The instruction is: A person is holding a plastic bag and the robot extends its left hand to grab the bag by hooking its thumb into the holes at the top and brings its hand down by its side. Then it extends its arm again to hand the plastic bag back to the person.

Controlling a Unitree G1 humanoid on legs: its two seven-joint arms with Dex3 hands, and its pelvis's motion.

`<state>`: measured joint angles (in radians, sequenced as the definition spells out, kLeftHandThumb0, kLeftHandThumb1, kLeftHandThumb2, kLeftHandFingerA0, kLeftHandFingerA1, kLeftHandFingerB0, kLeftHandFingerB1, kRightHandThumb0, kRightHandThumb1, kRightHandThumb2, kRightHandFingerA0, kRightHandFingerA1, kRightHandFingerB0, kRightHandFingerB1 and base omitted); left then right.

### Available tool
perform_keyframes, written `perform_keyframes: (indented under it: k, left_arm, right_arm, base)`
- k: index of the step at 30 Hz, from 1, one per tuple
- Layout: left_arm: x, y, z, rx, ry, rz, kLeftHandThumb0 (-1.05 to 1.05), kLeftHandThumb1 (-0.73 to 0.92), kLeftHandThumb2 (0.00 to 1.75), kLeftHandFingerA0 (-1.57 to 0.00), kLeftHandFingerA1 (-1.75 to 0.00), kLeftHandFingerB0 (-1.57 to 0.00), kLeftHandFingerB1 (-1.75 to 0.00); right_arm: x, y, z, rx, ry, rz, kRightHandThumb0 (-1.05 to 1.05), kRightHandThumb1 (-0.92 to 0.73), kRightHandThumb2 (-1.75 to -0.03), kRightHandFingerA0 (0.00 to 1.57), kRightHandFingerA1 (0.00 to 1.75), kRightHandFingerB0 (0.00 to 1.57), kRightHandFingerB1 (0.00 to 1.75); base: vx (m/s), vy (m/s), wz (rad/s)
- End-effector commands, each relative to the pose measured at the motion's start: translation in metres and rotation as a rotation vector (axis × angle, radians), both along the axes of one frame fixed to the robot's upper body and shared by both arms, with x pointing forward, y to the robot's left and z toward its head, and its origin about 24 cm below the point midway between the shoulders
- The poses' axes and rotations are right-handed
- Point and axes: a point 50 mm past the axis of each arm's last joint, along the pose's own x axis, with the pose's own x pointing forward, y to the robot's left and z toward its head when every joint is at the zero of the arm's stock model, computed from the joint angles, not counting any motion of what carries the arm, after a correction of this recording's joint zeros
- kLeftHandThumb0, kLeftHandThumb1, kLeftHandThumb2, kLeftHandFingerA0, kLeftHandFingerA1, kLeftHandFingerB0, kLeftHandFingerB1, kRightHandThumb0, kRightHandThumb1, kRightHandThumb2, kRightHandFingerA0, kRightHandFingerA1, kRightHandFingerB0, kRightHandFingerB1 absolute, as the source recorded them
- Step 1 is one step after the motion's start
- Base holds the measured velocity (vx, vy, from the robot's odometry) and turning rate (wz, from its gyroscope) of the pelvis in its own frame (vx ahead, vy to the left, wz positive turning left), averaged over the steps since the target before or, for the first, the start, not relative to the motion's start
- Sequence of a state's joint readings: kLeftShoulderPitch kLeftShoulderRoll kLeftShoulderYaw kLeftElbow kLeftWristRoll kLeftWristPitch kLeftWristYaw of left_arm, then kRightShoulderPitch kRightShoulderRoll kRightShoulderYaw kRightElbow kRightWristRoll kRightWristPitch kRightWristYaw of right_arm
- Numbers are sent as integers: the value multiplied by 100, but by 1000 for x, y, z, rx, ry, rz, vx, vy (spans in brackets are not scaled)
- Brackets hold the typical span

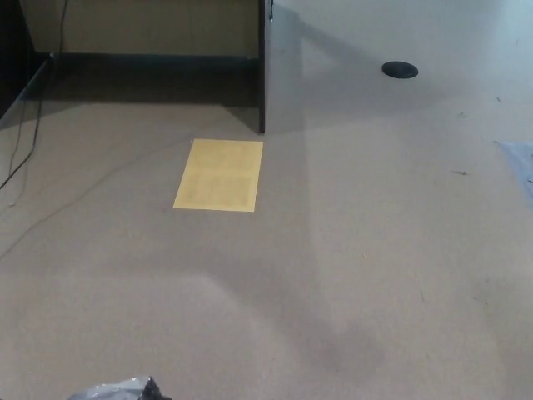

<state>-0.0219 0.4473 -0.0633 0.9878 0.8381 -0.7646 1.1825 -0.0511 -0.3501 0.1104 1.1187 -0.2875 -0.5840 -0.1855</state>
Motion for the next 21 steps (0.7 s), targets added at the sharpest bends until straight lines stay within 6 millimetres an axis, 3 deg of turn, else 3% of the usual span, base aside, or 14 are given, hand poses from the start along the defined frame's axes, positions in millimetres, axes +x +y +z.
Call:
perform_keyframes:
  k: [1, 9, 10, 11, 12, 13, 15, 16, 19, 21]
  left_arm:
    - [2, 6, 11, 16, -92, 31, -5, 64, 80, -93, -162, -81, -113]
    - [16, -3, 27, 0, -188, -36, -6, 69, 79, -88, -162, -80, -124]
    - [25, -4, 39, 1, -245, -54, -8, 63, 82, -109, -158, -88, -117]
    - [31, -4, 46, 4, -278, -61, -9, 63, 84, -112, -156, -88, -114]
    - [33, -5, 50, 7, -295, -61, -9, 63, 84, -112, -156, -88, -114]
    - [40, -5, 59, 22, -333, -66, -5, 71, 78, -96, -168, -80, -121]
    - [47, -4, 69, 24, -364, -77, -4, 70, 80, -95, -168, -78, -126]
    - [57, -3, 87, 24, -420, -94, -2, 70, 81, -99, -169, -82, -117]
    - [68, -4, 108, 22, -483, -107, 2, 68, 86, -94, -169, -77, -125]
    - [76, -7, 126, 40, -529, -119, 0, 70, 84, -95, -168, -79, -121]
  right_arm:
    - [2, -4, 2, -8, 5, -5, -30, -68, -61, 84, 52, 67, 46]
    - [-1, -4, 1, -16, 14, 2, -30, -68, -61, 85, 53, 68, 46]
    - [-1, -4, 0, -16, 20, -1, -31, -69, -61, 84, 52, 68, 46]
    - [0, -4, 0, -16, 21, -3, -31, -69, -61, 84, 52, 68, 46]
    - [0, -4, 0, -14, 18, -4, -31, -69, -61, 84, 52, 68, 46]
    - [2, -3, 1, -19, 13, 0, -30, -69, -61, 85, 52, 68, 46]
    - [4, -3, 2, -17, 8, 1, -30, -69, -61, 85, 52, 68, 47]
    - [3, -4, 2, -18, 5, 0, -30, -68, -60, 85, 52, 68, 47]
    - [2, -6, 3, -15, 10, -3, -30, -69, -61, 84, 52, 67, 46]
    - [4, -6, 4, -19, 8, -6, -30, -68, -60, 85, 52, 67, 46]
  base:
    - [0, 0, 0]
    - [0, 0, 0]
    - [0, 0, 0]
    - [0, 0, 0]
    - [0, 0, 0]
    - [0, 0, 0]
    - [0, 0, 0]
    - [0, 0, 0]
    - [0, 0, 0]
    - [0, 0, 0]
